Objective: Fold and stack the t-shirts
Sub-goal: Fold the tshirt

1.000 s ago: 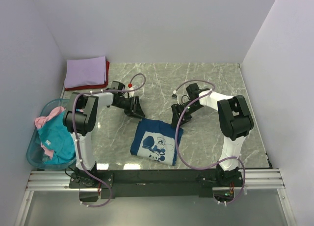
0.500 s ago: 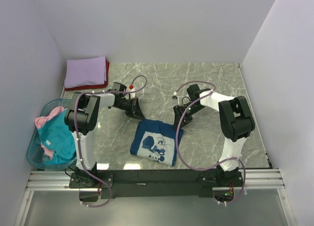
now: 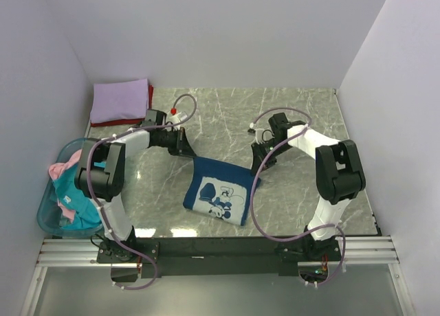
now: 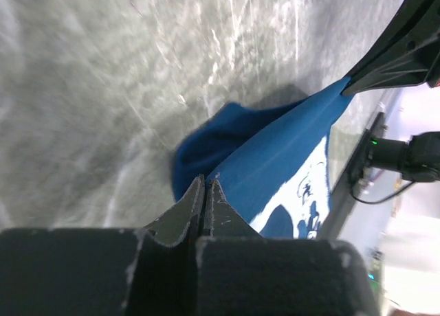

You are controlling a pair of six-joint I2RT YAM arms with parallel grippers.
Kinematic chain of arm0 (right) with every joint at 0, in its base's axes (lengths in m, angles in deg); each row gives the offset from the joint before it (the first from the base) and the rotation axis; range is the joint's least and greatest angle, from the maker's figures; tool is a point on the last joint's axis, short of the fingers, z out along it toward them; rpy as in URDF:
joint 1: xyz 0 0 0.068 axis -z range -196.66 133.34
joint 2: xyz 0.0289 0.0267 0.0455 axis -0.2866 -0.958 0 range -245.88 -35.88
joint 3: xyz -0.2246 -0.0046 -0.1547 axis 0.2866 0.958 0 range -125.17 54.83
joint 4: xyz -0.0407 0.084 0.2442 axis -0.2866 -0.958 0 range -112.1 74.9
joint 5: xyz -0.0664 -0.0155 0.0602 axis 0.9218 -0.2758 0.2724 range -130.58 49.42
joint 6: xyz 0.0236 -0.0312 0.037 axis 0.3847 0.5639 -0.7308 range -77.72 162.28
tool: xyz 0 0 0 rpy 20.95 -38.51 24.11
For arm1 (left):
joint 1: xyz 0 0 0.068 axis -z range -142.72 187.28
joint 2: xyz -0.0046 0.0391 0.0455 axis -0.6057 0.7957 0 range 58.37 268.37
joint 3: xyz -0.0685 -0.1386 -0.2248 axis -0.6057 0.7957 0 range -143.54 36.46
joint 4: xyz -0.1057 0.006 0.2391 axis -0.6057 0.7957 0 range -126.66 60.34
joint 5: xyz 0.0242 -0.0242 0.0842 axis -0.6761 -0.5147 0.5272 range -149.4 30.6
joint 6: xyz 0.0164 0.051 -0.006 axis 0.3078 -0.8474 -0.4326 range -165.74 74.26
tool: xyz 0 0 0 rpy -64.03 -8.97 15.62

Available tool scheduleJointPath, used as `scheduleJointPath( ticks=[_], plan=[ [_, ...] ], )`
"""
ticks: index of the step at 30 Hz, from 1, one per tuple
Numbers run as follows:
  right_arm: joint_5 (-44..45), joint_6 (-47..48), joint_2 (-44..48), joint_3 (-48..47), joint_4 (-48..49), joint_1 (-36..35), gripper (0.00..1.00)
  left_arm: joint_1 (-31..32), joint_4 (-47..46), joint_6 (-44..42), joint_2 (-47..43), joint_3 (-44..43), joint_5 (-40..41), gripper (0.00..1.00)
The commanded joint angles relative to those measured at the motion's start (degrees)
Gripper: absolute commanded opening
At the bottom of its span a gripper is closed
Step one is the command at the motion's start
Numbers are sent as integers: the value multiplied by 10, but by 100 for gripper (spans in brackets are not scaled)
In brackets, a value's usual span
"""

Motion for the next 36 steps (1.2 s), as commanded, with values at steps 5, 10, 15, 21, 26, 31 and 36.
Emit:
scheduleJointPath(
  ticks=[5,10,15,21,26,31,36],
  plan=[
    [75,-14,-12,-26,29,16,0,-21,-22,-31,16,-11,66,1],
    [88,-14,-43,-69,35,16,0,-21,-30,-24,53,-50,63,1],
    [62,-1,-77,-139,-18,17,15,-20,-31,-24,63,-66,38,1],
    [65,-7,-84,-158,-22,14,25,-20,-39,-23,62,-58,30,1],
    [76,-28,-96,-163,-13,15,39,-16,-38,-24,65,-60,26,1],
    [63,-59,-118,-179,5,17,45,-12,-38,-25,69,-66,26,1],
    [62,-74,-142,-197,13,14,45,-10,-39,-24,72,-69,24,1]
  ],
)
